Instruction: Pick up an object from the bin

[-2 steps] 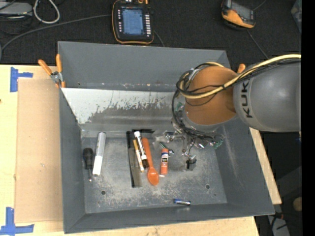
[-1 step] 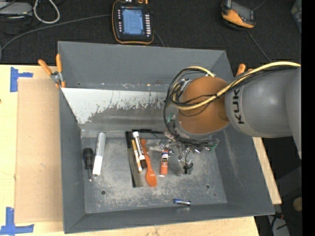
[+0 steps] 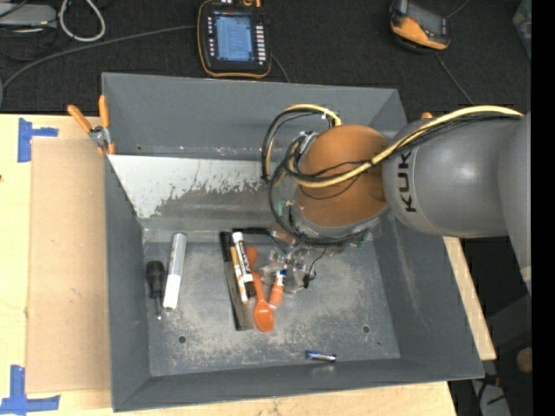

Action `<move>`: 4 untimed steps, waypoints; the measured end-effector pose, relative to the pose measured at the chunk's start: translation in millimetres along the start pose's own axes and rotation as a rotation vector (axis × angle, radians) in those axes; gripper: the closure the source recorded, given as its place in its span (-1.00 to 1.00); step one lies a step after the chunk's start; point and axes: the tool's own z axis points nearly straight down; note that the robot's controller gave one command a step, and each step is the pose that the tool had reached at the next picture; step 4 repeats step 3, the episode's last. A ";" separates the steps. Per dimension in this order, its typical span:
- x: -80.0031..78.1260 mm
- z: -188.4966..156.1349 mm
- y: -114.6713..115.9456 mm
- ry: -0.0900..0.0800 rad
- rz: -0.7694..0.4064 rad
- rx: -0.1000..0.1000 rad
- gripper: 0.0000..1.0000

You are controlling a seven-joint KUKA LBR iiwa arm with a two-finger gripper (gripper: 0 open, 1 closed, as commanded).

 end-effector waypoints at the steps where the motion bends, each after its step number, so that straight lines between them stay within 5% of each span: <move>1: 0.0 0.0 0.0 0.000 0.000 0.000 1.00; 4: -0.9 -51.2 1.4 0.001 0.002 -0.002 1.00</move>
Offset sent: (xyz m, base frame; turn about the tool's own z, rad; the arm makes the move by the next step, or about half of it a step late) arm 0.0001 0.0001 0.0534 0.0002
